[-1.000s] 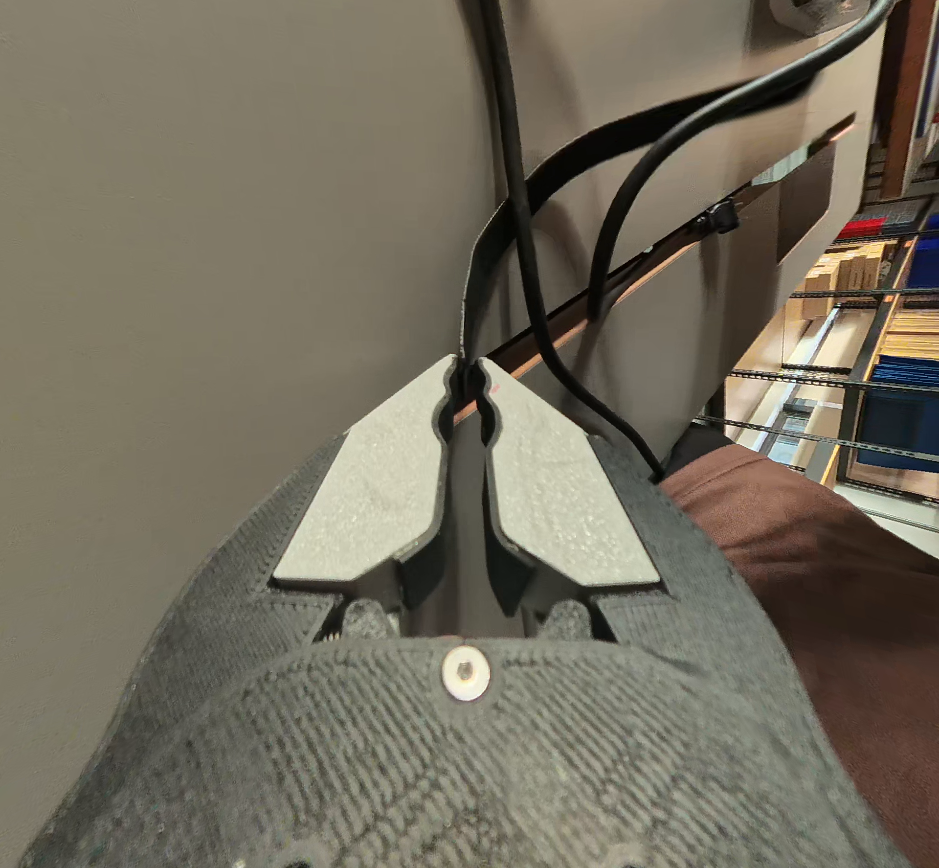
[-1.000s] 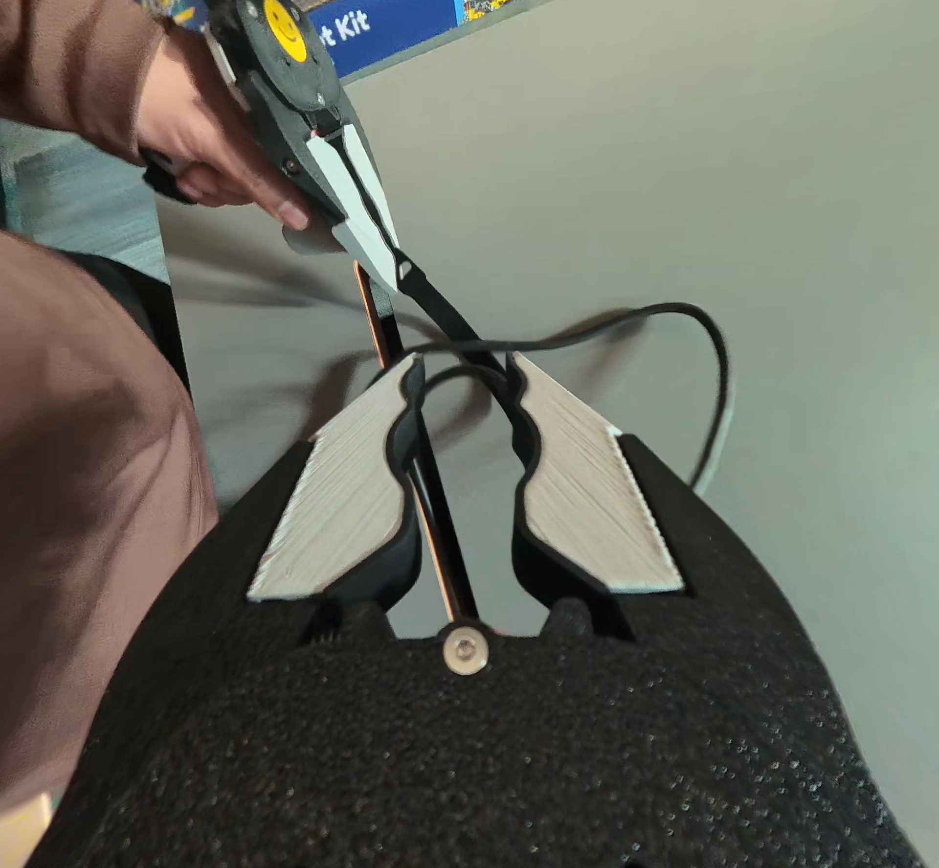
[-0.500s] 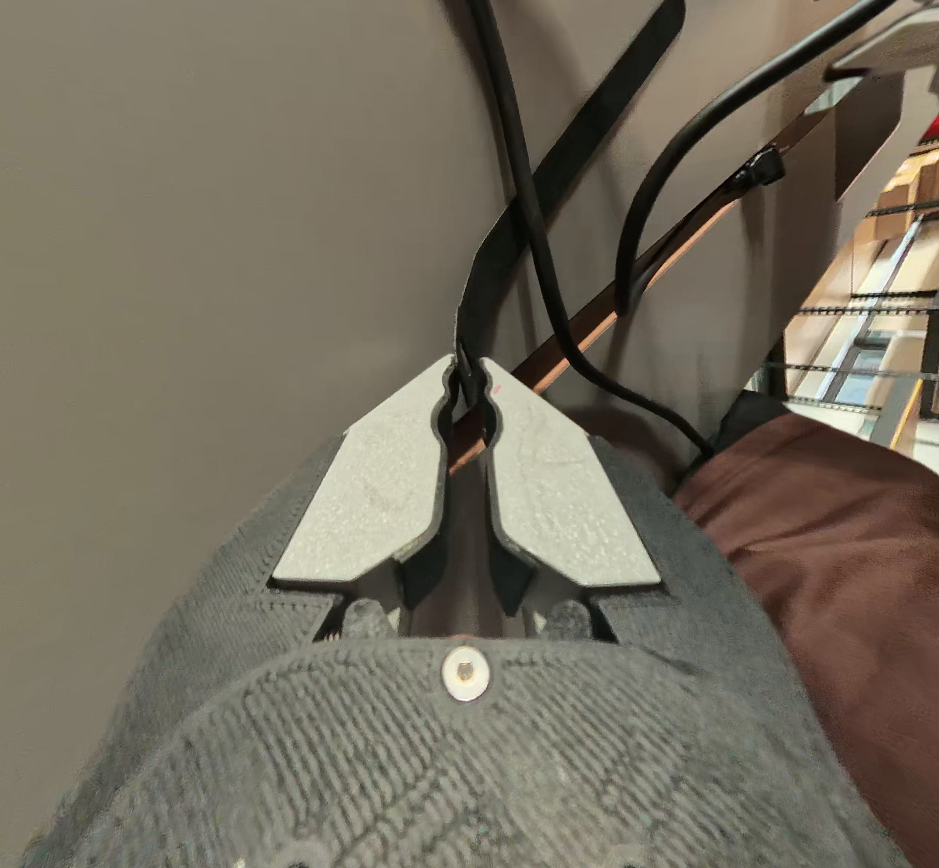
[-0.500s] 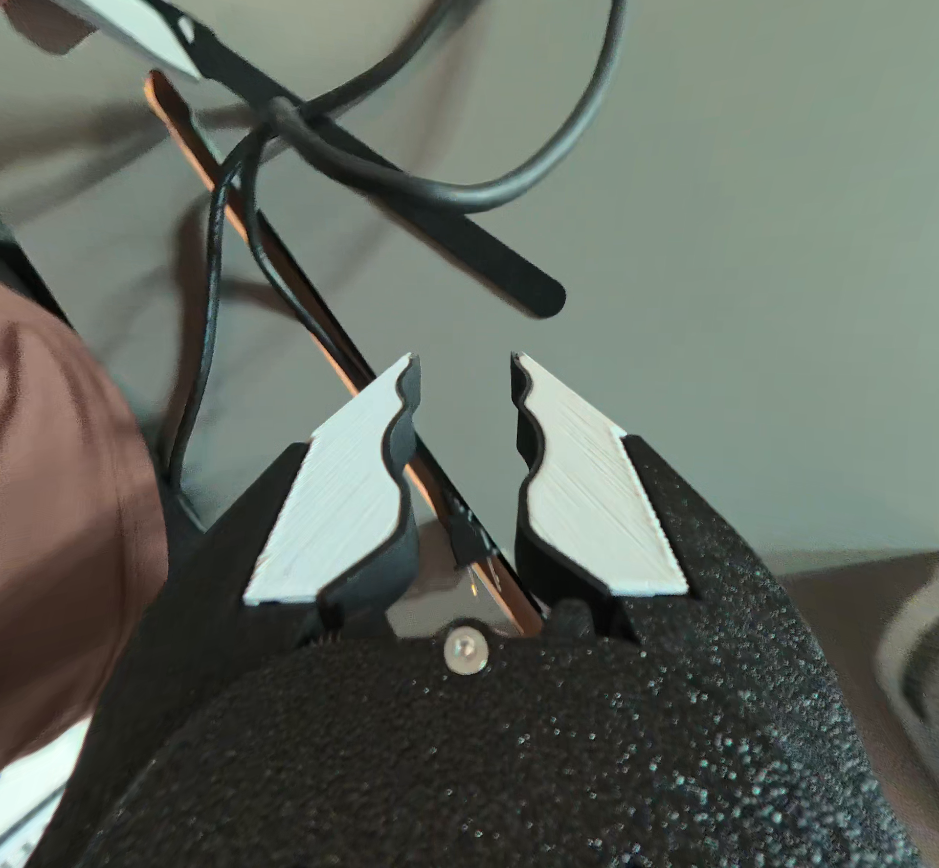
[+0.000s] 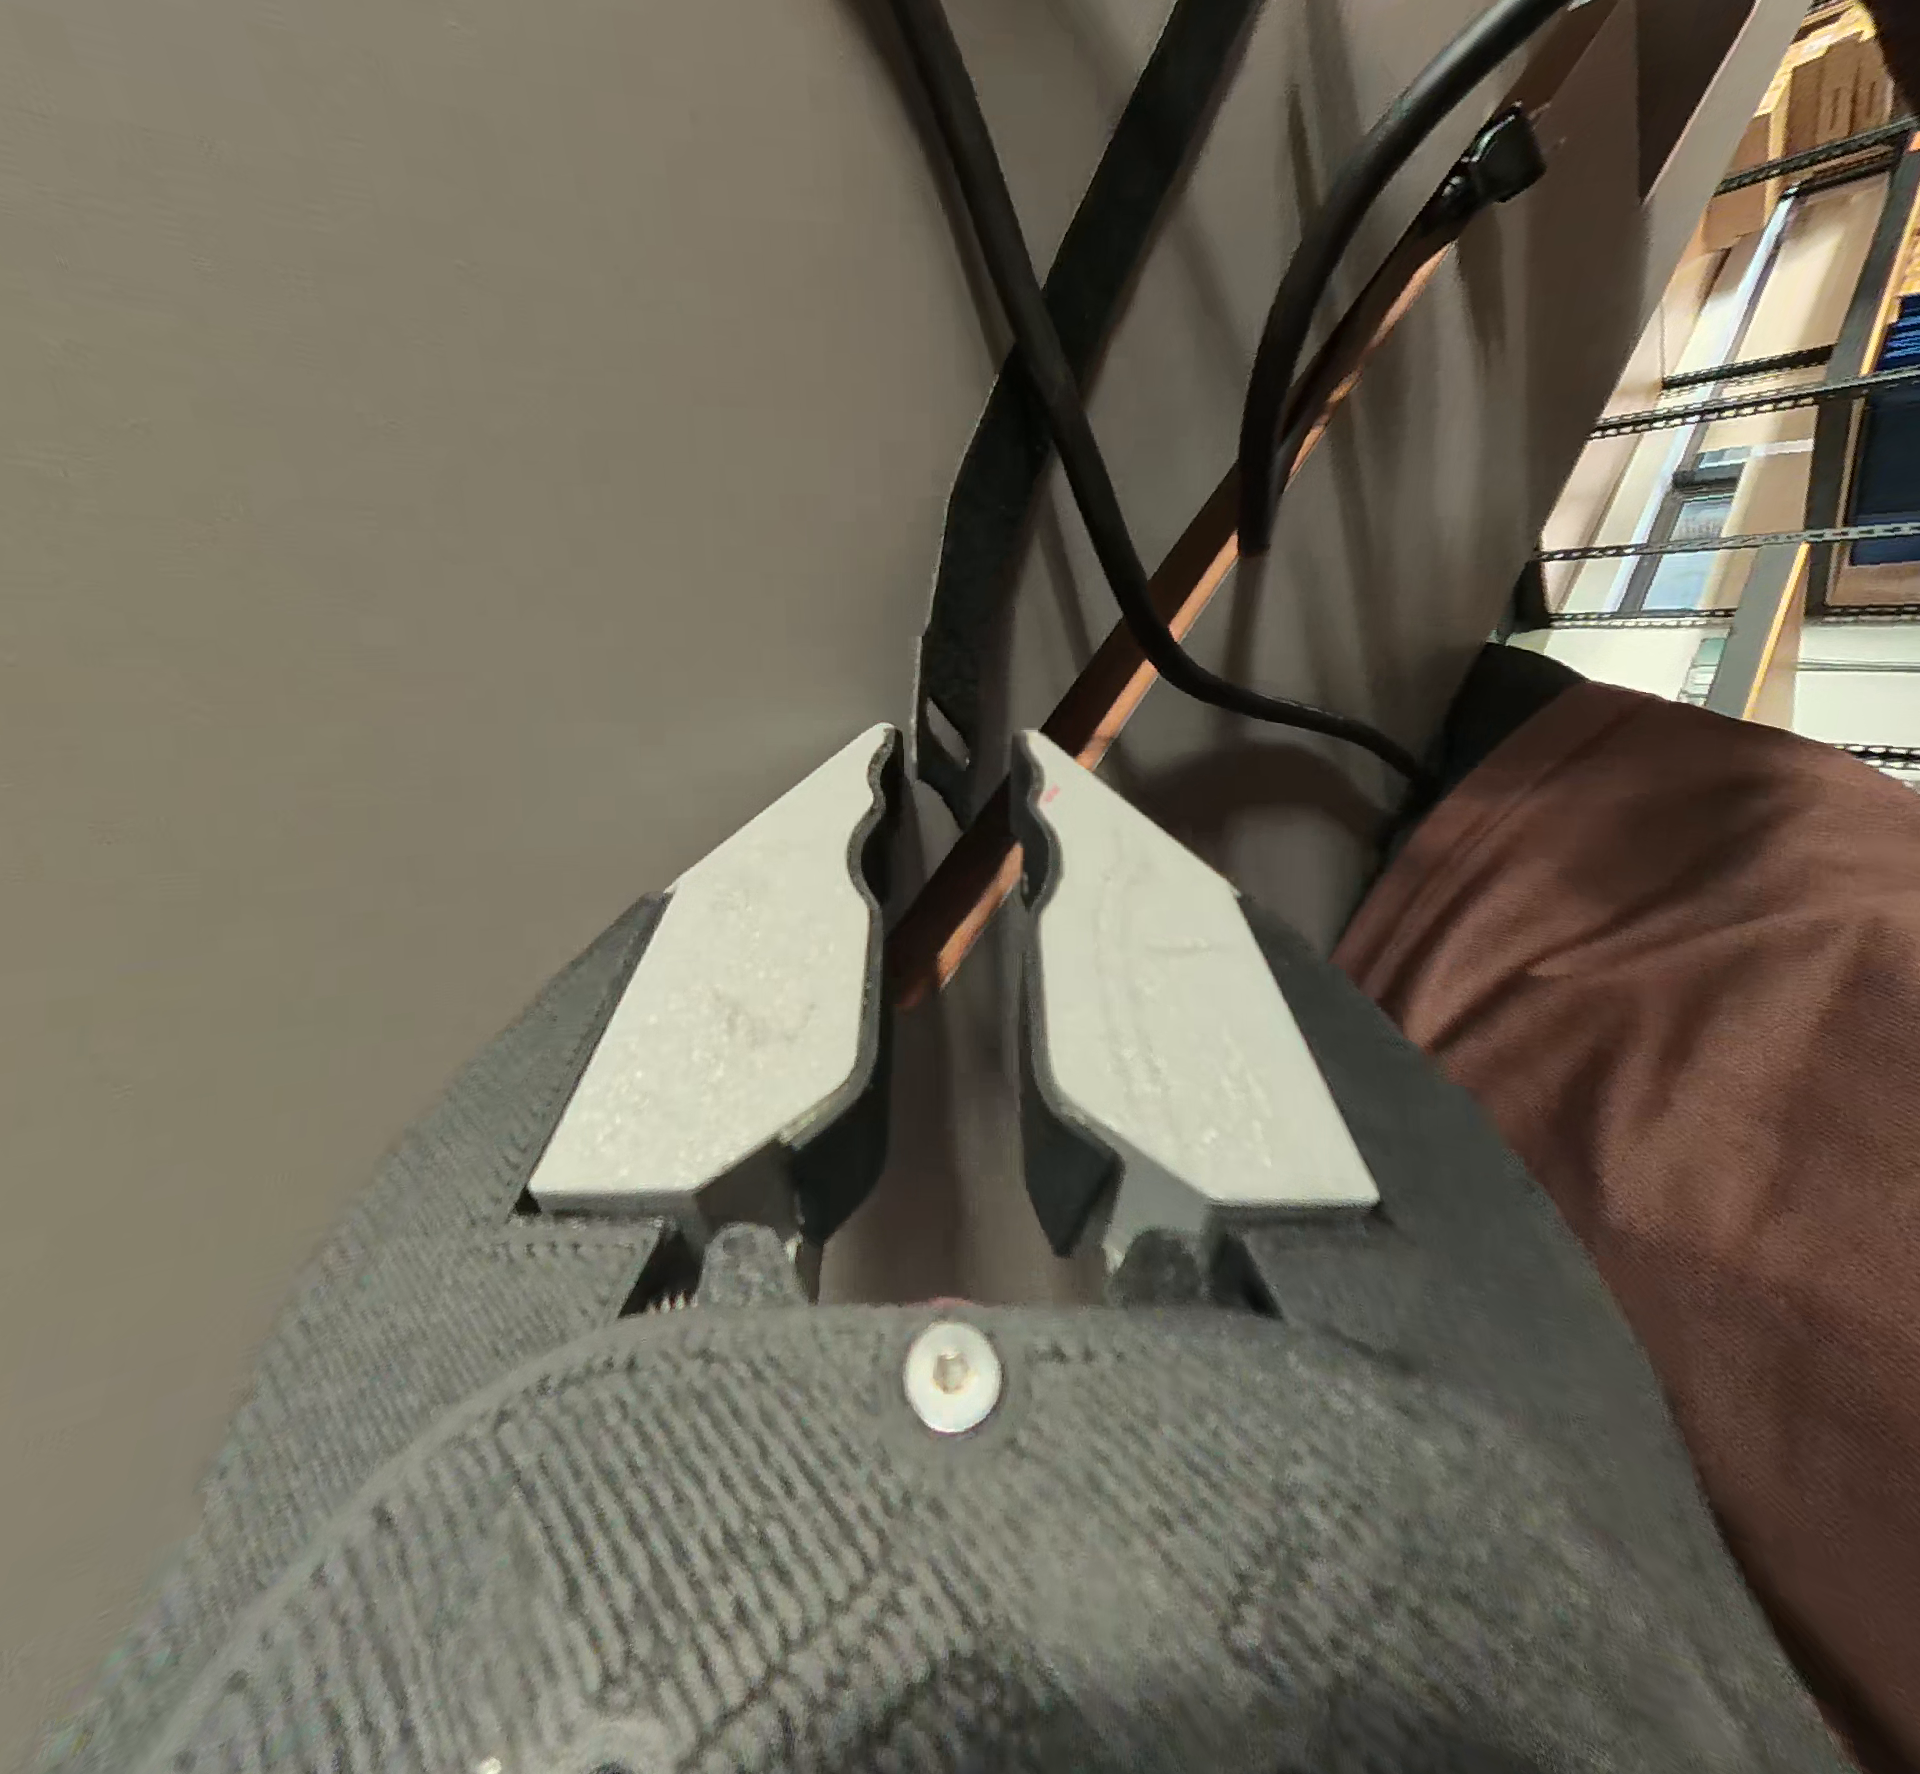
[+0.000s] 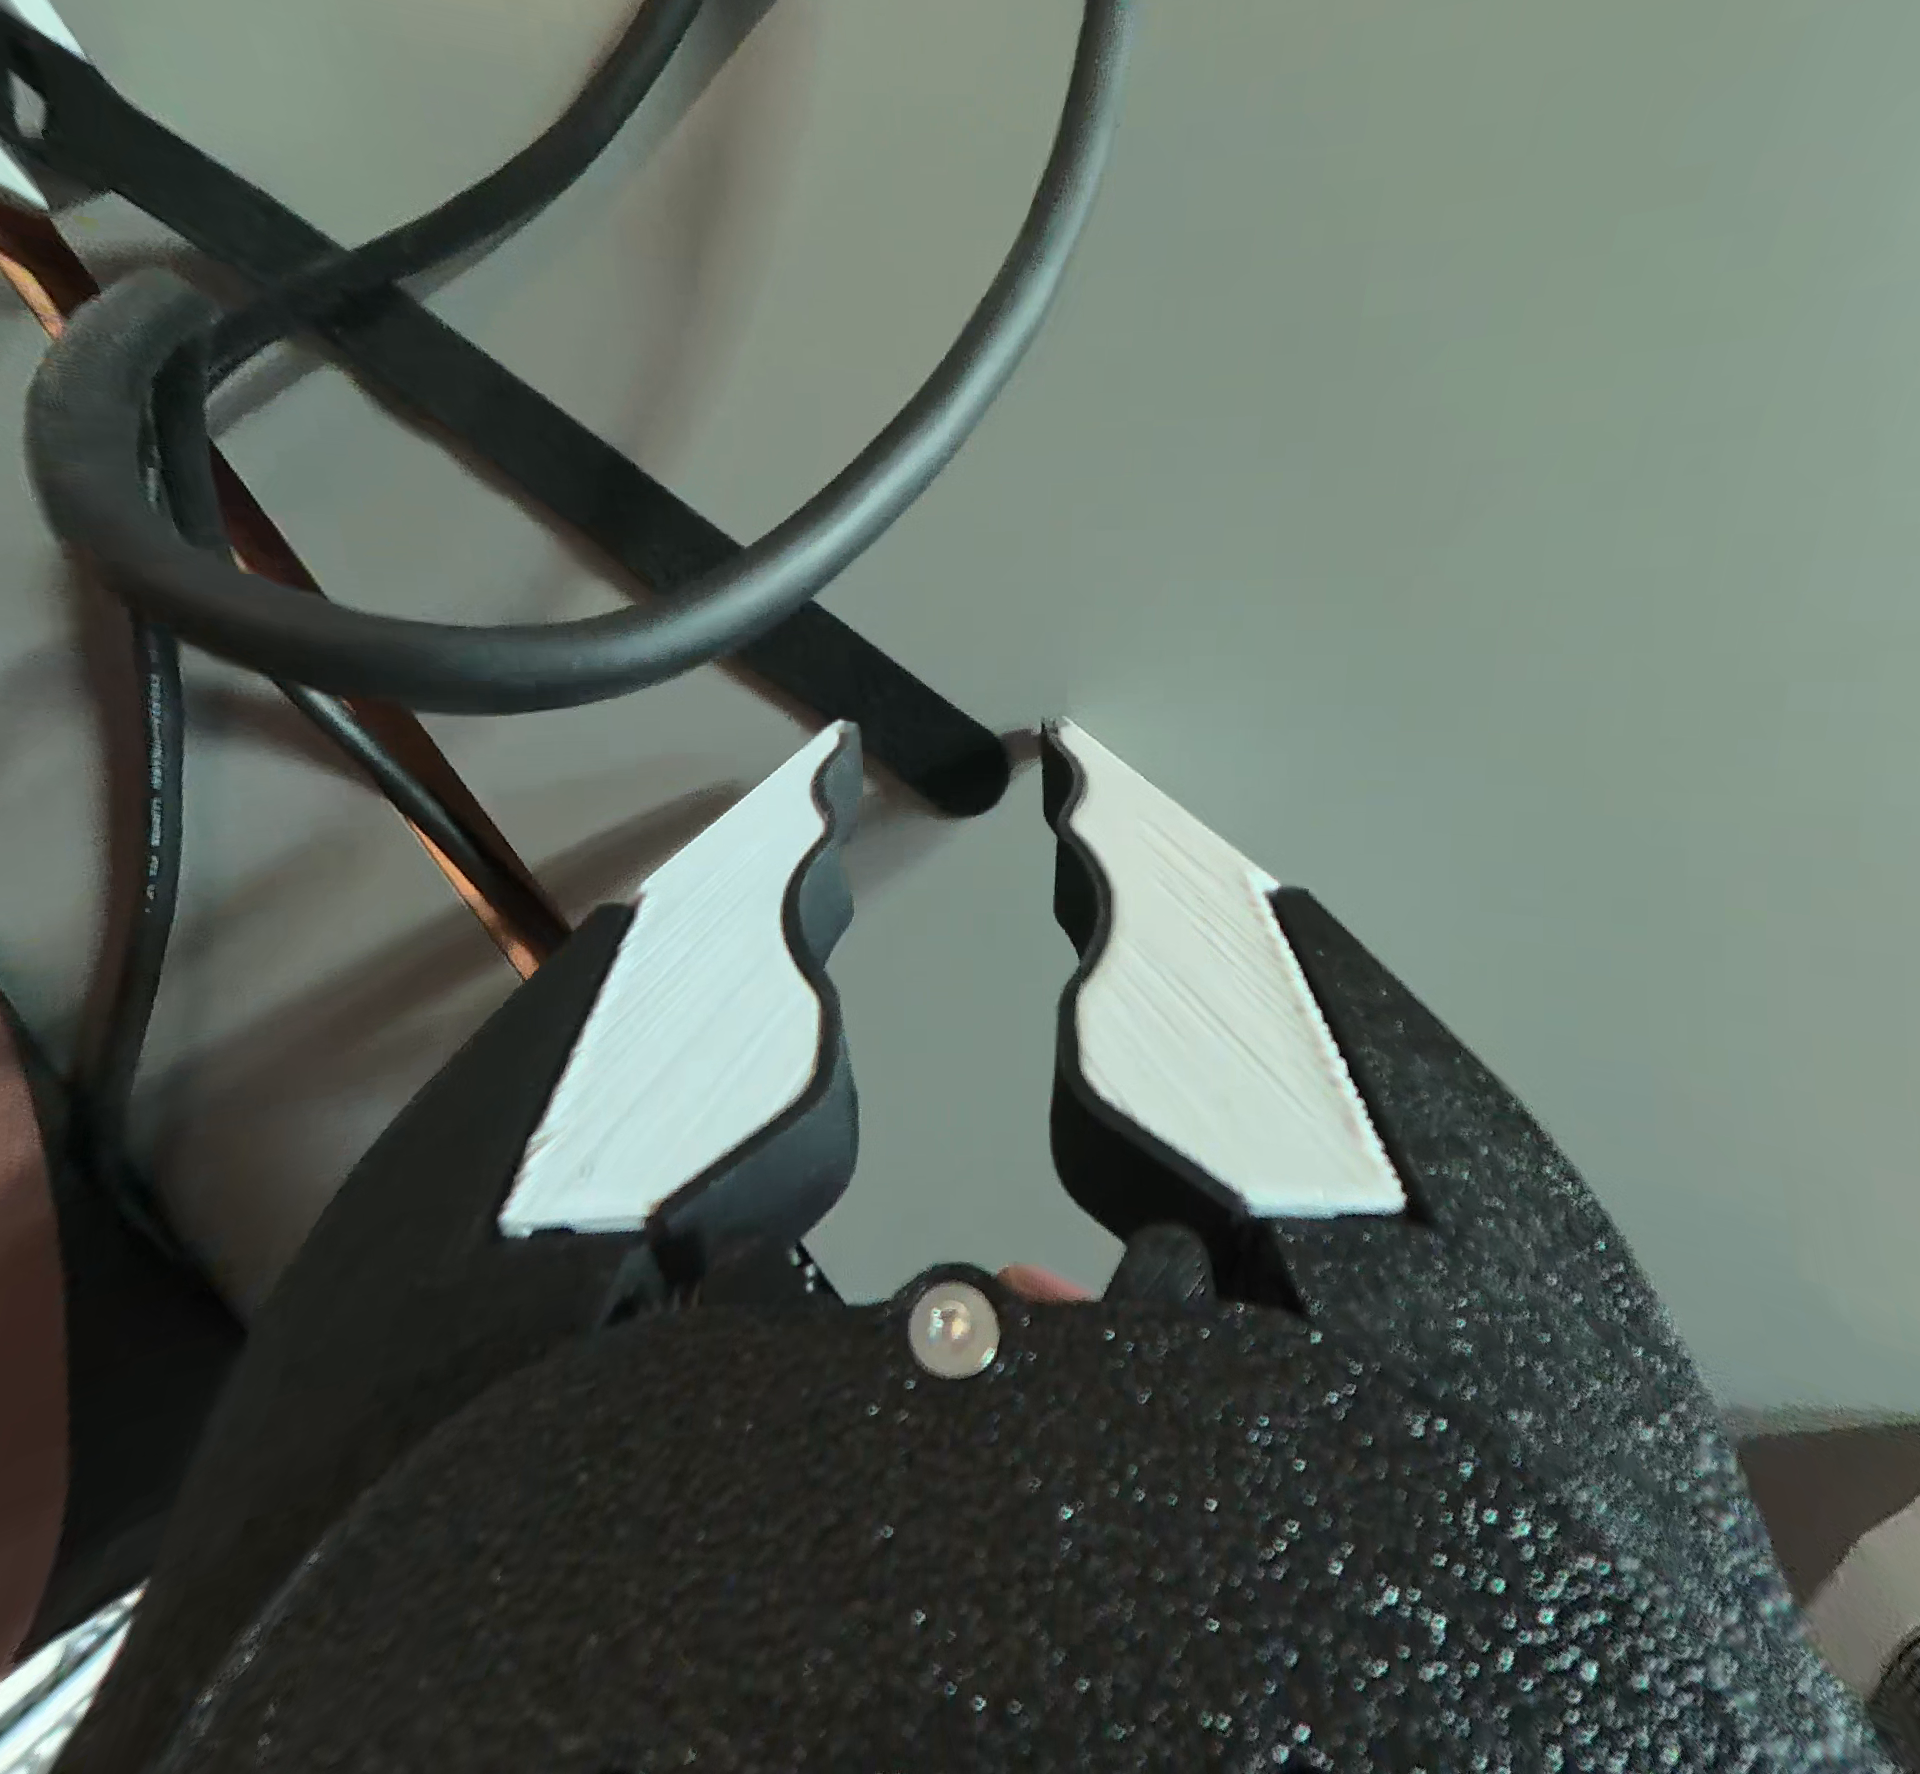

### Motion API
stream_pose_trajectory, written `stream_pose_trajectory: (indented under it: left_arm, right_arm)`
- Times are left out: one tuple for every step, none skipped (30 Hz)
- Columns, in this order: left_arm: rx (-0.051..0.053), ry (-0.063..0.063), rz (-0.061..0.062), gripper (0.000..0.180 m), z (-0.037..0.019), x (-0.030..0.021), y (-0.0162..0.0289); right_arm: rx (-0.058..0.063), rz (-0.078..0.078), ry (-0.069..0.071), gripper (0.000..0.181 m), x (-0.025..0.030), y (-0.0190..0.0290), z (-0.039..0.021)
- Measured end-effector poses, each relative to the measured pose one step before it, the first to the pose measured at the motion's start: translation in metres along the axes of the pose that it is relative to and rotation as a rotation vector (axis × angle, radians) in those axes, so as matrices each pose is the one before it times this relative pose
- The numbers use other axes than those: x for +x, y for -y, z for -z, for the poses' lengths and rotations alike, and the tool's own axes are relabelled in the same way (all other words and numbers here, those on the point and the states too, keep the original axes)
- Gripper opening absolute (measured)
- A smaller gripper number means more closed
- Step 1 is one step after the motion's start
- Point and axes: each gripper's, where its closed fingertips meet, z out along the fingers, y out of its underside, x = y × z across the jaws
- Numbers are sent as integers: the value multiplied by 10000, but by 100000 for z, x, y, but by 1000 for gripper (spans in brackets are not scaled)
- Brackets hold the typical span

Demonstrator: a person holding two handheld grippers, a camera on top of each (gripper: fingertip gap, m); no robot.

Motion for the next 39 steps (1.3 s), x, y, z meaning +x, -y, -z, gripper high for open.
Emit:
stream_pose_trajectory:
  left_arm:
    - [97, -22, 135, 20, 33, -25, 159]
    - [106, 45, 126, 22, 70, -64, 136]
    - [73, 88, 119, 23, 110, -75, 63]
    - [100, 139, 86, 26, 164, -96, 64]
    - [168, 178, 27, 29, 229, -119, 98]
    - [162, 97, 2, 31, 267, -45, -19]
    - [100, 75, 16, 32, 244, -42, -161]
    - [62, 166, -21, 34, 220, -154, -233]
    - [79, 317, -94, 37, 268, -324, -191]
    - [95, 372, -128, 41, 373, -291, -132]
    - [125, 314, -120, 44, 451, -155, -58]
    - [153, 225, -87, 44, 720, 170, -112]
    - [147, 247, -53, 44, 444, 37, 30]
    - [157, 159, -72, 44, 445, 235, 116]
    - [152, 19, -110, 44, 331, 559, 206]
    - [126, -62, -177, 44, 403, 1020, 204]
    - [51, -68, -281, 44, -7, 1064, 185]
    - [-117, -21, -453, 44, -180, 1099, 26]
    - [-299, 107, -588, 44, -224, 1022, -112]
    - [-400, 267, -505, 44, -393, 596, -123]
    - [-240, 63, -327, 44, -314, 823, 239]
    - [86, -238, -239, 44, -189, 1201, 807]
    - [237, -253, -204, 44, -148, 1208, 1073]
    - [190, -204, -267, 44, -324, 1176, 1128]
    - [25, -96, -320, 44, -347, 808, 780]
    - [-112, 39, -232, 44, -397, 381, 502]
    - [-111, -1, -74, 44, -343, 164, 338]
    - [-74, -151, 92, 44, -272, 286, 188]
    - [-39, -205, 187, 43, -82, 230, 20]
    - [7, -3, 168, 43, 41, -44, -164]
    - [43, 176, 125, 42, 251, -368, -505]
    - [53, 330, 161, 42, 358, -798, -706]
    - [29, 408, 243, 43, 134, -720, -1017]
    - [-32, 456, 282, 46, 459, -1501, -979]
    - [-67, 474, 225, 49, 441, -1707, -969]
    - [-87, 467, 77, 50, 397, -1885, -791]
    - [-63, 457, -150, 52, 346, -1817, -539]
    - [-39, 370, -410, 53, 222, -1531, -241]
    - [7, 264, -609, 53, 93, -1112, 73]
  right_arm:
    - [-18, -114, 161, 30, -150, -42, -47]
    - [-110, 54, 154, 19, -380, -303, -141]
    - [-133, 181, 113, 8, -487, -471, -127]
    - [-54, 174, 62, 2, -499, -376, -102]
    - [13, 31, 6, 1, -406, -248, -3]
    - [-28, -71, 18, 1, -342, -312, 20]
    - [-1, -88, 11, 1, -340, -286, 73]
    - [74, -64, 1, 0, -334, -178, 78]
    - [103, -84, -14, 0, -251, -84, 139]
    - [98, -94, 48, 0, -300, -56, 145]
    - [108, -70, 17, 0, -235, 2, 236]
    - [100, -36, -14, 0, -171, 45, 252]
    - [76, -25, -24, 0, -149, -2, 300]
    - [101, -49, -18, 0, -89, 47, 342]
    - [148, -99, 38, 0, -166, 91, 337]
    - [101, -127, 66, 0, -99, 18, 293]
    - [36, -133, -94, 6, 192, -65, 175]
    - [36, -157, -260, 15, 525, -95, 129]
    - [72, -179, -265, 26, 585, -44, 3]
    - [20, -165, -110, 34, 375, -60, -184]
    - [-118, -91, 25, 37, 173, -296, -157]
    - [-72, 40, 58, 38, -21, -216, -184]
    - [-11, 291, 73, 38, -271, -12, -154]
    - [-60, 447, -110, 40, -237, 159, -604]
    - [-162, 381, -225, 40, 19, -200, -284]
    - [4, 250, -108, 38, -121, 69, -211]
    - [-8, 108, 99, 38, -348, 65, -131]
    - [34, 12, 38, 38, -167, 126, -68]
    - [-3, 10, -14, 36, -87, 58, -78]
    - [-32, 36, -26, 33, -72, -20, -55]
    - [-12, 30, 38, 32, -193, -34, -32]
    - [-19, -11, 33, 32, -204, -60, -17]
    - [7, -33, -2, 32, -153, -88, 113]
    - [105, -80, -24, 33, -153, -26, 241]
    - [171, -160, 2, 33, -158, 47, 253]
    - [158, -201, 7, 33, -186, -24, 250]
    - [107, -170, -39, 33, -38, -106, 277]
    - [87, -127, -59, 33, 15, -114, 258]
    - [48, -90, -24, 33, -15, -137, 186]
